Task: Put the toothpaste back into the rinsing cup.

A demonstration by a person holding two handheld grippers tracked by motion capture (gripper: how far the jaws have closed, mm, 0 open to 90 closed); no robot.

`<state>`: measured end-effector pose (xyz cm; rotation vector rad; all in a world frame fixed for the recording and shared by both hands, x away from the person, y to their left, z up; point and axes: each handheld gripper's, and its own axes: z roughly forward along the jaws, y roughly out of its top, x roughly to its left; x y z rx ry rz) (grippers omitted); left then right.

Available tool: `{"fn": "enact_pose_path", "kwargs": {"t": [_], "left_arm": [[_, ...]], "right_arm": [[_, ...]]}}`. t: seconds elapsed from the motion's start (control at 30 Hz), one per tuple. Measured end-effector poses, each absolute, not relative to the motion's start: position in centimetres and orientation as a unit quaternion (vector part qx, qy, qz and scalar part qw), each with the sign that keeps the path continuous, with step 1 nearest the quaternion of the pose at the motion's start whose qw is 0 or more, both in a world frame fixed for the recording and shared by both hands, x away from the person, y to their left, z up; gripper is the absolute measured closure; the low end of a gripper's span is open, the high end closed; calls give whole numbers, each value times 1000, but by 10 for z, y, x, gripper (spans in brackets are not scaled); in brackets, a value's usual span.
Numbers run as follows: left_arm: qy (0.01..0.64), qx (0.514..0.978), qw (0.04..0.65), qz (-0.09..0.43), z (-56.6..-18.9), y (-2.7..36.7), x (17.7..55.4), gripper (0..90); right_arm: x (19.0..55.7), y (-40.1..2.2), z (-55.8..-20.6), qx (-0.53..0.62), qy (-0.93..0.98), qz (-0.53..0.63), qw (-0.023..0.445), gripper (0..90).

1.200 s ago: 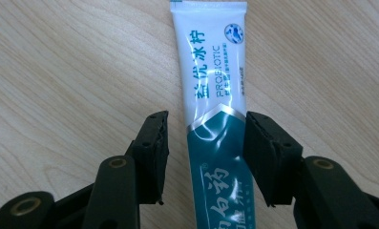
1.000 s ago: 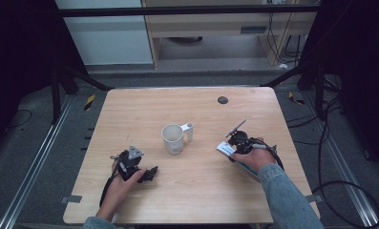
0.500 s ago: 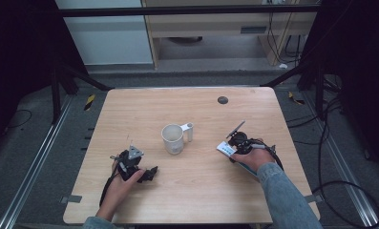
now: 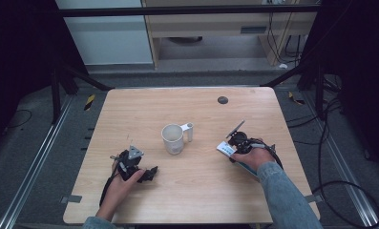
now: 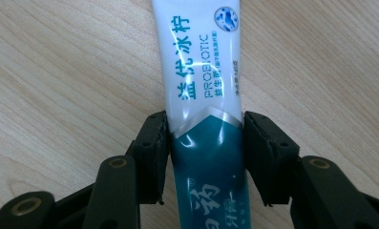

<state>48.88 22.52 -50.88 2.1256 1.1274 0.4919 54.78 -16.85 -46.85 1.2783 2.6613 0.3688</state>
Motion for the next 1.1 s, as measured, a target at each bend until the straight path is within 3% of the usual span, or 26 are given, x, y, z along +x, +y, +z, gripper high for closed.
{"fn": "enact_pose_path", "kwargs": {"t": [0.73, 1.1], "left_arm": [[431, 816, 337, 188, -509, 225, 489, 0], [430, 816, 337, 188, -509, 226, 489, 0]], "right_arm": [[551, -171, -468, 433, 890, 129, 67, 566], [550, -171, -466, 433, 890, 123, 72, 663]]}}
